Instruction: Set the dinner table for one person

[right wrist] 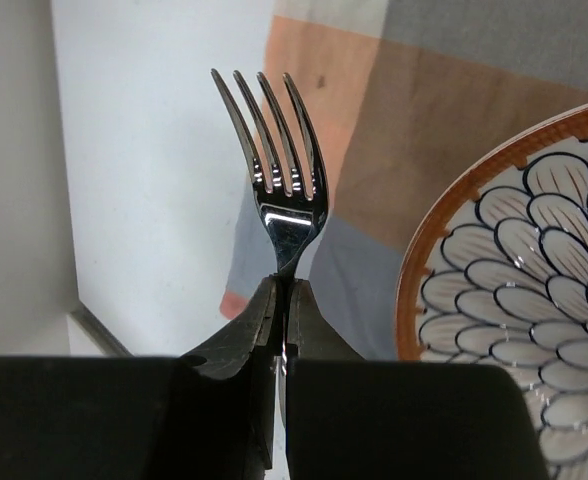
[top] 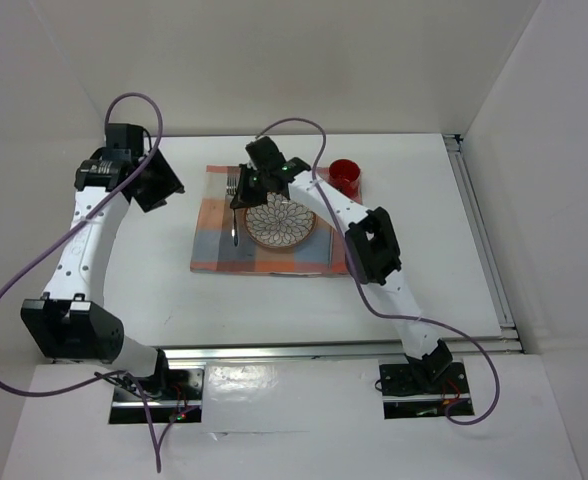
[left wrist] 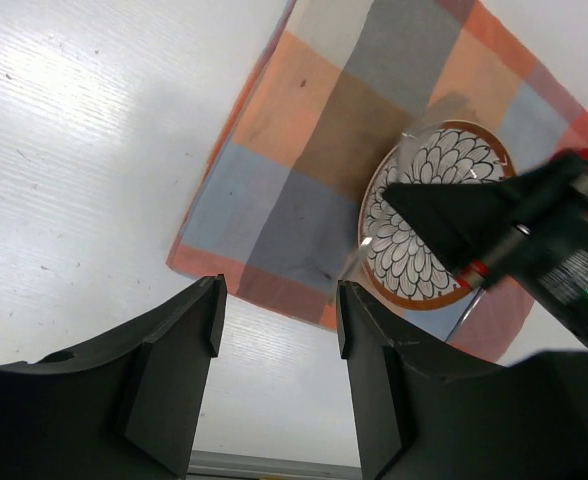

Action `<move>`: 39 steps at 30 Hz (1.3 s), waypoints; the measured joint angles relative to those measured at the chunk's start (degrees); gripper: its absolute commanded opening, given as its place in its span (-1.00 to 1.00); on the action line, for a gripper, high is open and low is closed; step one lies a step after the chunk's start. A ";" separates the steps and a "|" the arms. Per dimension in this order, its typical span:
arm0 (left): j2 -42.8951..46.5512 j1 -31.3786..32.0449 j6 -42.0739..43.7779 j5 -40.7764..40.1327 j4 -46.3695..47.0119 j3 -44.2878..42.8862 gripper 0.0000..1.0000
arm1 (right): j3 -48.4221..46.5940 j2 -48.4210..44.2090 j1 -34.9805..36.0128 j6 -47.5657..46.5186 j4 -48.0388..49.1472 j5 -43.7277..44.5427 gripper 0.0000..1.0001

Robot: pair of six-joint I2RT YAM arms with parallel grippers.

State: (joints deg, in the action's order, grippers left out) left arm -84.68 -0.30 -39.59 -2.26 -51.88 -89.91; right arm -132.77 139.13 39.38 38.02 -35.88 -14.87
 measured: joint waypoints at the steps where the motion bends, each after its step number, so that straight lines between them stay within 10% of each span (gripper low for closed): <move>1: 0.63 0.00 -0.02 0.00 0.09 0.00 0.30 | 0.02 1.25 0.02 0.87 0.81 -0.35 -1.00; 10: -0.33 0.00 0.28 -0.04 -0.98 0.04 0.30 | 0.02 6.58 0.39 8.17 7.48 -0.15 -0.97; 12: -0.33 0.00 0.42 -0.31 -1.07 0.04 0.30 | 0.02 6.62 0.57 9.22 8.61 0.61 -0.56; 19: -0.33 0.00 0.61 -0.94 -1.44 0.02 0.30 | 0.17 6.62 1.25 11.04 11.30 0.98 -0.07; 28: -0.33 0.00 0.81 -0.92 -1.77 -0.13 0.30 | 5.90 4.13 1.57 9.81 13.14 0.70 -0.09; 34: -0.63 0.00 0.85 -0.83 -1.88 -0.35 0.30 | 22.43 -12.37 0.59 3.82 12.24 4.63 -0.05; 39: -1.18 0.00 0.85 -0.33 -1.60 -0.48 0.30 | 45.72 -38.60 -3.19 -0.28 10.86 13.20 0.41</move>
State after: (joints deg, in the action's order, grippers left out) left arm -85.86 -0.30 -38.74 -2.59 -53.47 -90.39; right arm -87.05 100.53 36.18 37.74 -25.02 -1.67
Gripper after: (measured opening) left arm 0.647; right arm 0.642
